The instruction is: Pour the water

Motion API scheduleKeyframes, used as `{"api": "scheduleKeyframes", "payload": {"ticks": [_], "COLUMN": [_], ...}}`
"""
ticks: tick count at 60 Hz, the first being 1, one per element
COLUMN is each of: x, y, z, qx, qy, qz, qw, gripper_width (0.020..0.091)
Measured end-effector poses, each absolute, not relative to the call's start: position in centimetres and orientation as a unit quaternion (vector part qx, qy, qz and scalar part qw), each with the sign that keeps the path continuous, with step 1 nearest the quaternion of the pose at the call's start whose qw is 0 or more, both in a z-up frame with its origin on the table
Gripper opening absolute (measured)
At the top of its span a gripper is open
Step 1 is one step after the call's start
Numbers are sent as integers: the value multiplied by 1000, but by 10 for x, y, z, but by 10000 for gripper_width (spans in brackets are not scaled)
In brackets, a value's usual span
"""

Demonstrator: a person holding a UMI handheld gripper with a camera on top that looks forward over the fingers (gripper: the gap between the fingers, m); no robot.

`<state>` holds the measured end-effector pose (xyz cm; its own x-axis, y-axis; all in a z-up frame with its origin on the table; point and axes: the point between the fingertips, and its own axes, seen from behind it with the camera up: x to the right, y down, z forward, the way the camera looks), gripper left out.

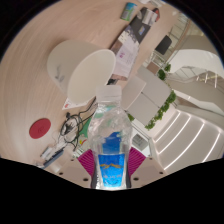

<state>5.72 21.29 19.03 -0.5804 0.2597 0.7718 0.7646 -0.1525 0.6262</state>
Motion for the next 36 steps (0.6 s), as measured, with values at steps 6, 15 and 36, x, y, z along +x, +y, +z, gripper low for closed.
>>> {"api": "scheduleKeyframes", "payload": {"ticks": [6, 15, 36], "x": [60, 62, 128], "y": [228, 242, 220], "z": [222, 284, 165], "qx": [-525, -680, -760], "qy": [-516, -275, -28], "qz": [-591, -359, -23], "qw": [329, 577, 649], "gripper_width": [388, 389, 386]}}
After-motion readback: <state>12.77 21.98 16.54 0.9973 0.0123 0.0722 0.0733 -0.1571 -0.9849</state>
